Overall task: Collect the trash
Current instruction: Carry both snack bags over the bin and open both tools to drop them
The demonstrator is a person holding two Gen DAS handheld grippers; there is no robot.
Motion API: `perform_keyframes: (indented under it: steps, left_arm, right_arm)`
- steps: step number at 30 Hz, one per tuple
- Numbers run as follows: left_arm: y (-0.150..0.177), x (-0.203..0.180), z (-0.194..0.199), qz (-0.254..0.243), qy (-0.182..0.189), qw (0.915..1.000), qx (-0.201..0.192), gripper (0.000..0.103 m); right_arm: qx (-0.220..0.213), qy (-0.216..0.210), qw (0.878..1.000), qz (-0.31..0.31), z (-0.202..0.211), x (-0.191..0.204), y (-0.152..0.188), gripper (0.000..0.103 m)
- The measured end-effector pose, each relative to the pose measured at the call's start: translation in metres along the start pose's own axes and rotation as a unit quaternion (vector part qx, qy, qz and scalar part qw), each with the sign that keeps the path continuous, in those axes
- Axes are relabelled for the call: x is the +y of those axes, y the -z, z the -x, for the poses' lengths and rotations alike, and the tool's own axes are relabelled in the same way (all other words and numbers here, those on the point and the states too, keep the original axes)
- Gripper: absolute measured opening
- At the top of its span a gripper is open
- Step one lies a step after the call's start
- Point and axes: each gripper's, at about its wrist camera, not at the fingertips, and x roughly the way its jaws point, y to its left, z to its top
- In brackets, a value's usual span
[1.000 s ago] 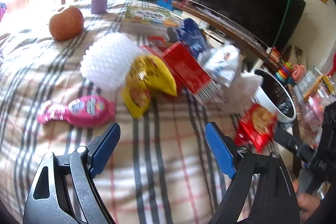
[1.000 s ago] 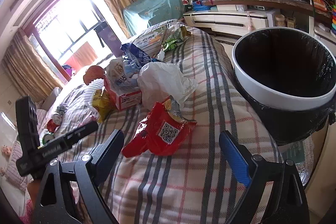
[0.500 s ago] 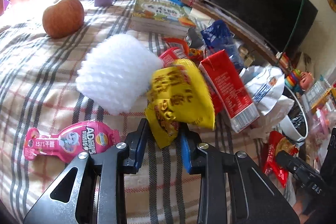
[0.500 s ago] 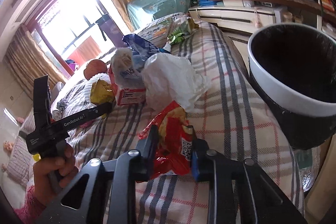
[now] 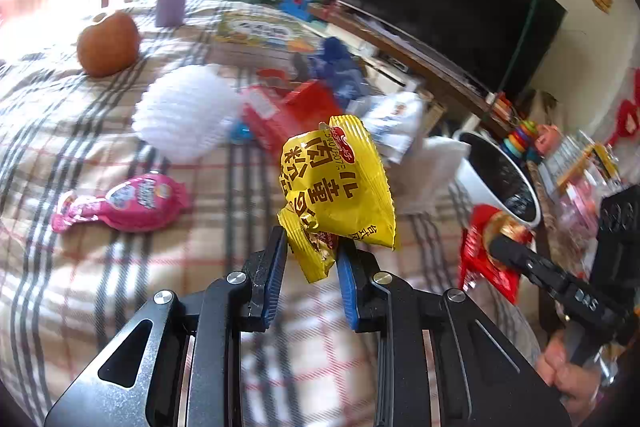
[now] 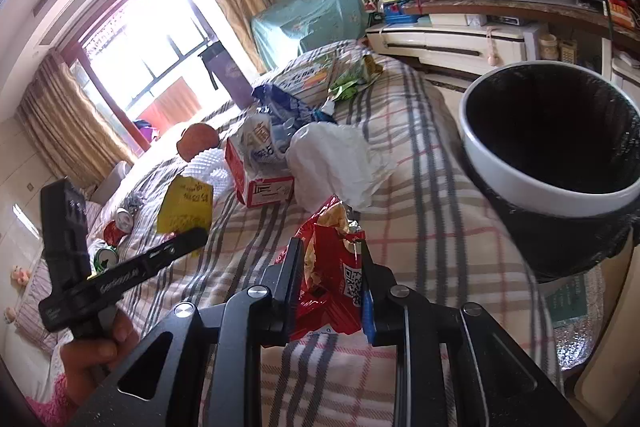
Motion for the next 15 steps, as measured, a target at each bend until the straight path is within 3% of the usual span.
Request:
perform_keyframes:
  steps: [15]
  left_arm:
    - [0.012,-0.066,-0.005,-0.055,0.054,0.9967,0.025,0.023]
  right_arm:
    - [-0.027,0.027,0.999,-0.026,0.026,-0.029,-0.004,0.024]
